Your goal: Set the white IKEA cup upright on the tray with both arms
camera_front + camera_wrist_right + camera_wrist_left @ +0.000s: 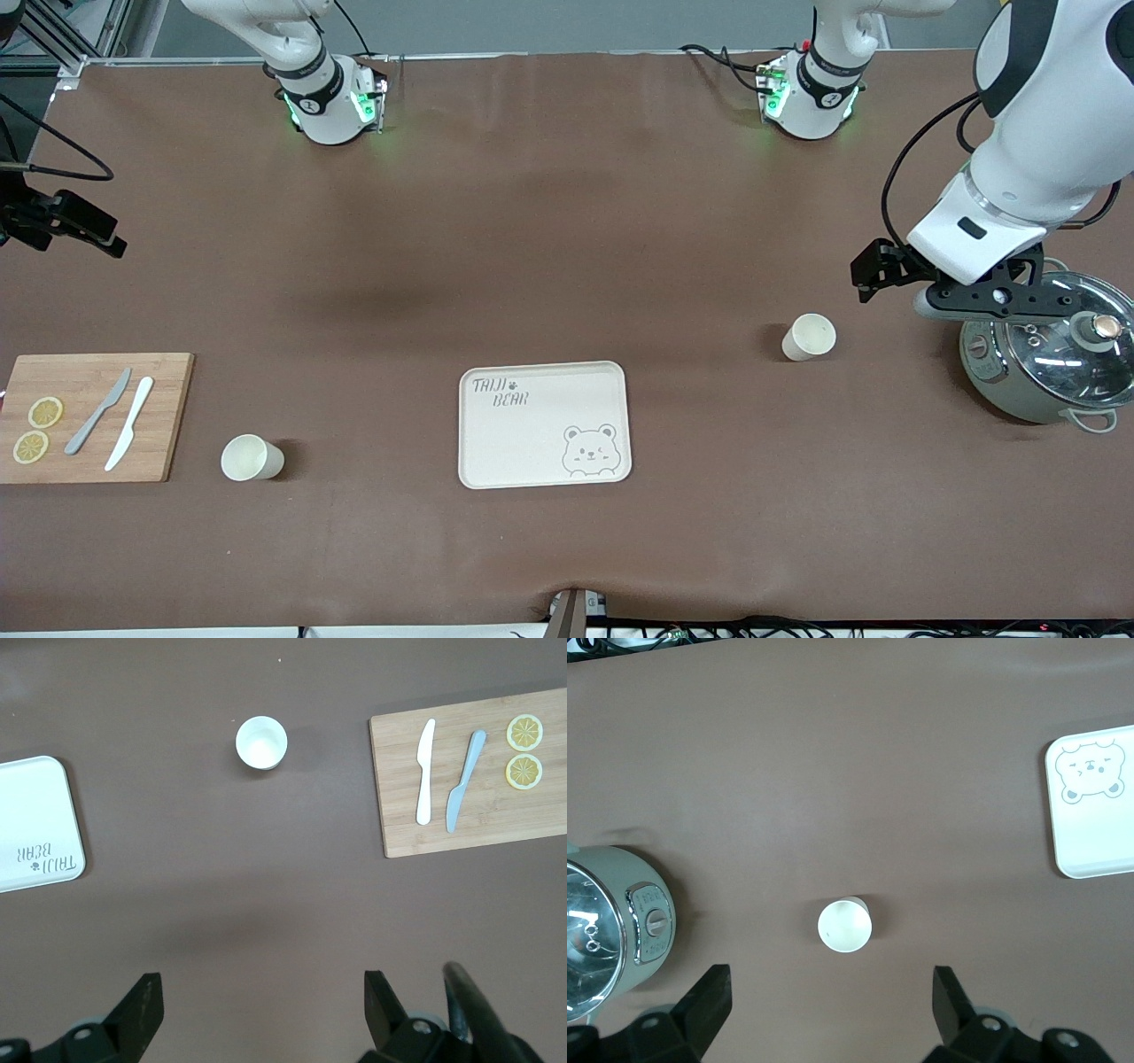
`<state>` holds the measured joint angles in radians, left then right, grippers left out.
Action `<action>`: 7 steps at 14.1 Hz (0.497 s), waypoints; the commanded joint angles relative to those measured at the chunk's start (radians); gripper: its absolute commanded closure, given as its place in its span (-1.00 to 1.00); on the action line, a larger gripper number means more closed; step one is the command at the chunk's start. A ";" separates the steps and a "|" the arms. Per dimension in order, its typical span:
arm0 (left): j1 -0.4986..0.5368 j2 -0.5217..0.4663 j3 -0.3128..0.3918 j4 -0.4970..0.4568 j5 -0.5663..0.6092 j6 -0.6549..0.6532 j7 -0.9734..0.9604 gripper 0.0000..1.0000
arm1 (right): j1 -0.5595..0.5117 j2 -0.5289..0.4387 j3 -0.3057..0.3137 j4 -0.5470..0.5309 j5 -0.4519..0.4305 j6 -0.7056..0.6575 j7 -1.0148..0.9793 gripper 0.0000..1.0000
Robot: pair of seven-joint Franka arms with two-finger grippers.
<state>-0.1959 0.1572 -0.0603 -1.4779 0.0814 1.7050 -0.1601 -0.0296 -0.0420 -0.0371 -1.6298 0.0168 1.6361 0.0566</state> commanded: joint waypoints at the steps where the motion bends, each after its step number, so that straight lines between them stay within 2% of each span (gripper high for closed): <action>1: 0.007 -0.004 -0.001 0.004 -0.017 0.007 0.005 -1.00 | -0.001 -0.025 0.002 -0.025 -0.015 0.010 0.005 -1.00; 4: 0.006 0.034 -0.004 -0.013 -0.020 0.028 0.019 -1.00 | -0.001 -0.025 0.002 -0.025 -0.014 0.011 0.005 -1.00; 5: 0.006 0.047 -0.004 -0.060 -0.019 0.051 0.022 -1.00 | -0.001 -0.025 0.002 -0.025 -0.015 0.011 0.005 -1.00; 7: 0.007 0.016 -0.009 -0.222 -0.022 0.192 0.043 -1.00 | -0.001 -0.025 0.002 -0.024 -0.015 0.013 0.005 -1.00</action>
<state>-0.1960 0.1959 -0.0615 -1.5634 0.0804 1.7857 -0.1435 -0.0297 -0.0420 -0.0371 -1.6309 0.0168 1.6374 0.0566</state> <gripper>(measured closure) 0.000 0.000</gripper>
